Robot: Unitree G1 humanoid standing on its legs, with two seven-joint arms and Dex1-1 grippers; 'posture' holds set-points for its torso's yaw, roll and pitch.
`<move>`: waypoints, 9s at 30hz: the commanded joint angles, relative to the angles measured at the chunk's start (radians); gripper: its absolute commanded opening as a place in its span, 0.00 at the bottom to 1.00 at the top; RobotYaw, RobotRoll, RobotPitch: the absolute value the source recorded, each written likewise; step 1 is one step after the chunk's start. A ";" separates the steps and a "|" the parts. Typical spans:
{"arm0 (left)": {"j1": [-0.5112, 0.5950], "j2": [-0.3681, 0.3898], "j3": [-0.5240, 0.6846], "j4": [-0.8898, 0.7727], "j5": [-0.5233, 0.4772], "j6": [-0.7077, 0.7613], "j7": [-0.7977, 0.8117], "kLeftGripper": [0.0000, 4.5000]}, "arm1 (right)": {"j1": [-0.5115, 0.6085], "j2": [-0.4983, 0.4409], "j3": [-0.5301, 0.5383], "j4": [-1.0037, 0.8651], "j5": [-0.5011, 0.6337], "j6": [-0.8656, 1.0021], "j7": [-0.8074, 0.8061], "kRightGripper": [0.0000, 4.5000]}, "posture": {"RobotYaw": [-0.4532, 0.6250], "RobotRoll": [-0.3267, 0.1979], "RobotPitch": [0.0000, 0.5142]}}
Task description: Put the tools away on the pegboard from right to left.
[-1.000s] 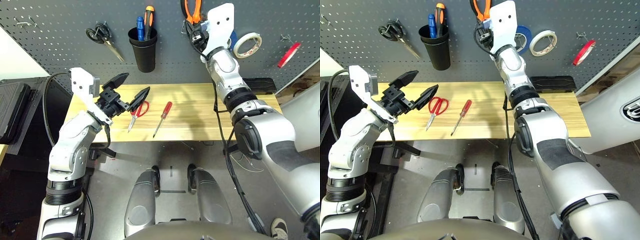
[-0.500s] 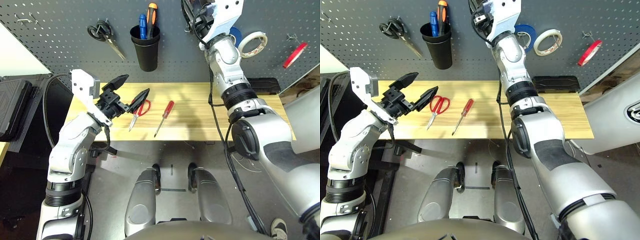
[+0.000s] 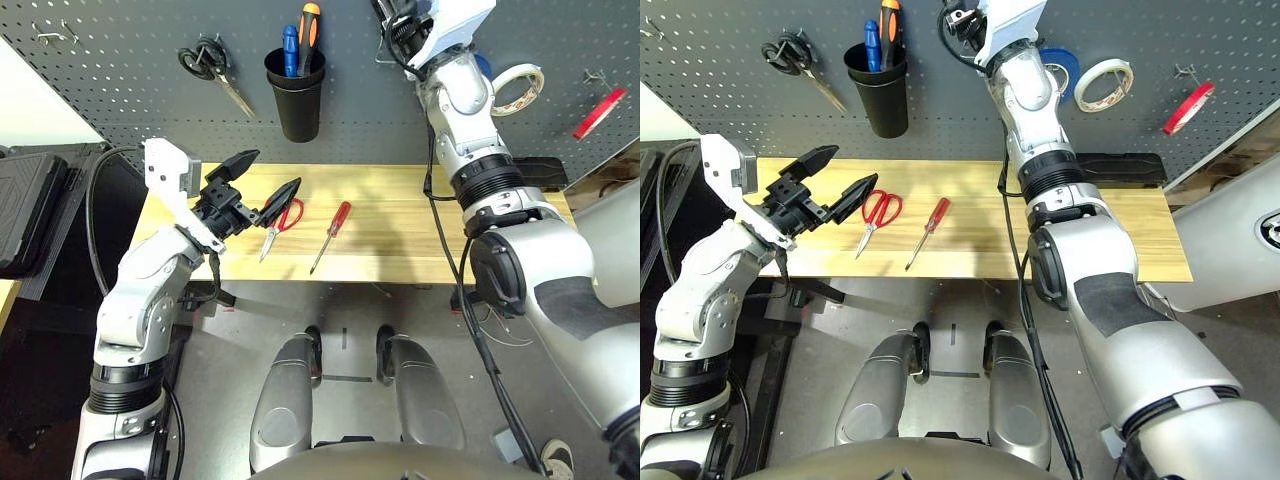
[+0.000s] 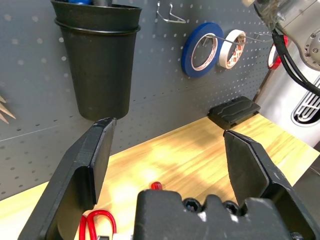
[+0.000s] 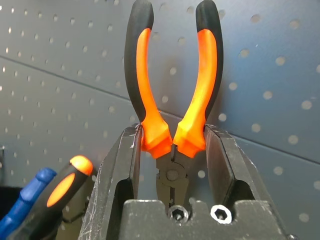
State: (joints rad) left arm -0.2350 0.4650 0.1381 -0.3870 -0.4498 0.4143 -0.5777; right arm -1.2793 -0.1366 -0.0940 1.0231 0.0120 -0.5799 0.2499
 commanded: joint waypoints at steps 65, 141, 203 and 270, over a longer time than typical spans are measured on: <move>-0.025 0.025 -0.075 0.130 0.034 -0.056 -0.069 1.00 | 0.396 -0.287 0.075 -0.814 0.294 0.984 0.526 0.99 | 0.45 0.62 0.45; -0.472 -0.440 -0.348 1.033 0.482 0.112 0.319 1.00 | 1.033 -0.561 0.084 -0.805 0.360 0.609 1.074 0.99 | 0.33 0.62 0.73; -0.318 -0.312 -0.094 -0.126 0.328 0.351 0.385 0.18 | 0.674 -0.490 0.101 -0.291 0.237 0.382 1.146 1.00 | 0.49 0.62 0.44; -0.961 -0.493 0.055 1.054 0.303 -0.666 0.646 0.18 | 0.821 -0.519 0.056 -0.514 0.280 0.481 1.080 1.00 | 0.36 0.62 0.42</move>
State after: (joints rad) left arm -1.1749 -0.0284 0.2108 0.6427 -0.1696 -0.2052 0.0608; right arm -0.4828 -0.6423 -0.0151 0.5286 0.2780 -0.1119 1.3323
